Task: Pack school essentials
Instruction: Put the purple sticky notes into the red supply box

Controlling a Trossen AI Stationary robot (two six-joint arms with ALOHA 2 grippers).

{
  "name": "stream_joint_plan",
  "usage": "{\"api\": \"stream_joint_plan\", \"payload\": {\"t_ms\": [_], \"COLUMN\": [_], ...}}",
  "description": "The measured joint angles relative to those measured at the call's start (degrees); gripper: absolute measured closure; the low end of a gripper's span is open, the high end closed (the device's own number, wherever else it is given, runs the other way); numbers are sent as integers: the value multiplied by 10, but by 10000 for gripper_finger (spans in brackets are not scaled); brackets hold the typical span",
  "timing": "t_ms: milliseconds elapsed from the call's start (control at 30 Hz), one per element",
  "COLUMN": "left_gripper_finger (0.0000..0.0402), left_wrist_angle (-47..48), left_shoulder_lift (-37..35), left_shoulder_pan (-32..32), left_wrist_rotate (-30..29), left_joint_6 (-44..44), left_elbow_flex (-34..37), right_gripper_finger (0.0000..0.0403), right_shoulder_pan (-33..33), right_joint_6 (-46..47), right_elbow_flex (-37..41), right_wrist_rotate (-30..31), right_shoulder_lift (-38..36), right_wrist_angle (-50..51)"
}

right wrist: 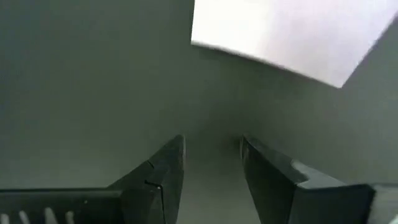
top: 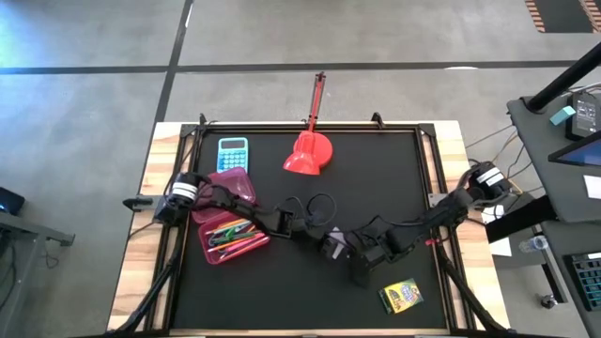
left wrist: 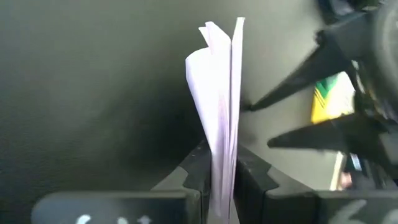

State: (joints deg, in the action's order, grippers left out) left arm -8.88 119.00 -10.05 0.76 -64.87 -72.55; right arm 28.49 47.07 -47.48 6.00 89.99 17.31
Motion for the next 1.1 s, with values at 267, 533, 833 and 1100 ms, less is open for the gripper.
{"api": "stream_joint_plan", "payload": {"t_ms": [267, 533, 833, 1100], "left_gripper_finger": [371, 371, 371, 370], "left_wrist_angle": [129, 474, 676, 656], "left_shoulder_lift": [-101, -253, -354, -365], "left_shoulder_pan": [15, 11, -38, -53], "left_wrist_rotate": [74, 8, -63, -52], "left_joint_6": [106, 162, 67, 13], "left_elbow_flex": [17, 21, 50, 132], "right_gripper_finger": [257, 257, 257, 257], "right_shoulder_pan": [28, 69, 113, 133], "right_joint_6": [35, 70, 117, 134], "right_elbow_flex": [0, 0, -25, -39], "right_wrist_rotate": [1, -8, -5, -5], "right_shoulder_lift": [-6, -38, -59, -56], "right_wrist_angle": [17, 21, 23, 25]}}
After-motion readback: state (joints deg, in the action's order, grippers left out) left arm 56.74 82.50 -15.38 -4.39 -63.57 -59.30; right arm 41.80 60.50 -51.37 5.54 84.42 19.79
